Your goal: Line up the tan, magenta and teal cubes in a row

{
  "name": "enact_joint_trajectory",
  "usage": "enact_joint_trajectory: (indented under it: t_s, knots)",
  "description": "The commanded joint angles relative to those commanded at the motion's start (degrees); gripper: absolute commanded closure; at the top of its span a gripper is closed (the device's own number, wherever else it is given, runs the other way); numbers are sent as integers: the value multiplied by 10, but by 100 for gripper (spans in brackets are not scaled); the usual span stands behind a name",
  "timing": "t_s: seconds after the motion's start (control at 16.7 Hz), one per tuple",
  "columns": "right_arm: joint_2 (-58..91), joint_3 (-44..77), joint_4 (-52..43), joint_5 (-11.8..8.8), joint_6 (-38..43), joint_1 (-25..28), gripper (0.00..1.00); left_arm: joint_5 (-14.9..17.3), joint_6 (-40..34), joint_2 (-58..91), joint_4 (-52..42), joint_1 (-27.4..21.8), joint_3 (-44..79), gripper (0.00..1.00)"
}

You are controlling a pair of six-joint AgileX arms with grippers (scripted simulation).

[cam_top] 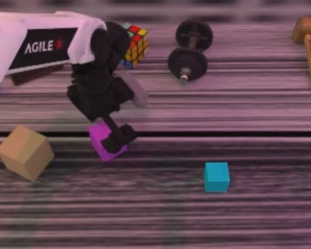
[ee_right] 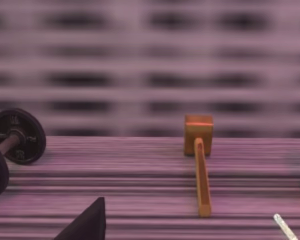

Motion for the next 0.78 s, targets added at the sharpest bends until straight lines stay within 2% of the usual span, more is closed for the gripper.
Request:
enact_joint_trajectory:
  t_s: [0.18,0.42,0.78]
  knots:
    - [0,0,0,0,0,0,0,0,0,21,47,0,-30,0]
    - [0,0,0,0,0,0,0,0,0,23,51,0,-33,0]
    - [0,0,0,0,0,0,0,0,0,23,51,0,-33,45]
